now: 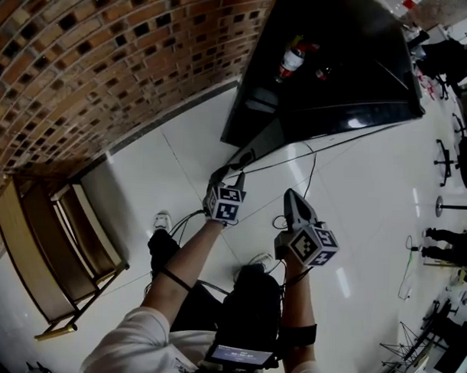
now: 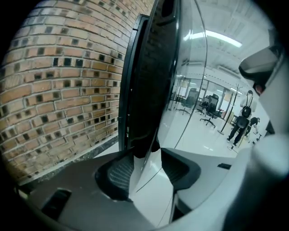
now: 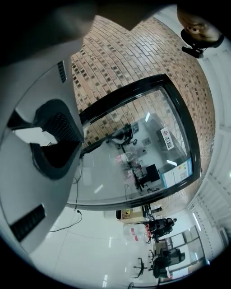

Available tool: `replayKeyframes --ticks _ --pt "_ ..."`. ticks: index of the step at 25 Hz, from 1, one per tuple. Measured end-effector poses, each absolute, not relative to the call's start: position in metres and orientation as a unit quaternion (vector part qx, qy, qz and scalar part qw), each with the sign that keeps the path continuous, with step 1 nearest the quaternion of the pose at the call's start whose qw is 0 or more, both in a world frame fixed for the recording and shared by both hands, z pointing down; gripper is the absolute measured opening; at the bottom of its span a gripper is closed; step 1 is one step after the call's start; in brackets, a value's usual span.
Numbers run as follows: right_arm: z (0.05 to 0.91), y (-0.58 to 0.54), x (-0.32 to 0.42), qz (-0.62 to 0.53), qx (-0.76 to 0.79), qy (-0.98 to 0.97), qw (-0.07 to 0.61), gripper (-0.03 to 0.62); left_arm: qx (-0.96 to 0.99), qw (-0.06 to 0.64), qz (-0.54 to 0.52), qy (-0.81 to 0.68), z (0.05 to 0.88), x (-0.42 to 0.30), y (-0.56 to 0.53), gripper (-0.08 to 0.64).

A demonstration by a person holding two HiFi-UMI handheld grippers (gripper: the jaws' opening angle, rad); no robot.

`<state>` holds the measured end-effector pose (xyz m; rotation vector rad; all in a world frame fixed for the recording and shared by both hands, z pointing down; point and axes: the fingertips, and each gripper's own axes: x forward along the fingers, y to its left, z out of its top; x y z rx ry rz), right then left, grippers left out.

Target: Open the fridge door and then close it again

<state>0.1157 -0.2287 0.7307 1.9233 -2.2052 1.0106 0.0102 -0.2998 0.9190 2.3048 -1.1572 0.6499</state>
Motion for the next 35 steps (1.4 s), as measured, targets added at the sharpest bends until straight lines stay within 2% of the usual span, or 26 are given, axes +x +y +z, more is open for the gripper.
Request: replayKeyframes --ticks 8,11,20,35 --pt "0.736 -0.208 0.115 0.334 0.623 -0.707 0.017 0.006 0.854 0.209 0.27 -0.392 0.921 0.013 -0.263 0.187" --pt "0.74 -0.198 0.125 0.341 0.631 -0.697 0.017 0.006 0.854 0.194 0.283 -0.391 0.922 0.014 -0.253 0.132" --pt "0.743 -0.159 0.154 0.36 0.664 -0.655 -0.001 0.006 0.868 0.156 0.328 -0.339 0.918 0.034 -0.202 0.101" --pt "0.733 -0.059 0.199 0.365 0.718 -0.593 -0.014 0.006 0.899 0.119 0.388 -0.161 0.912 0.123 -0.068 0.098"
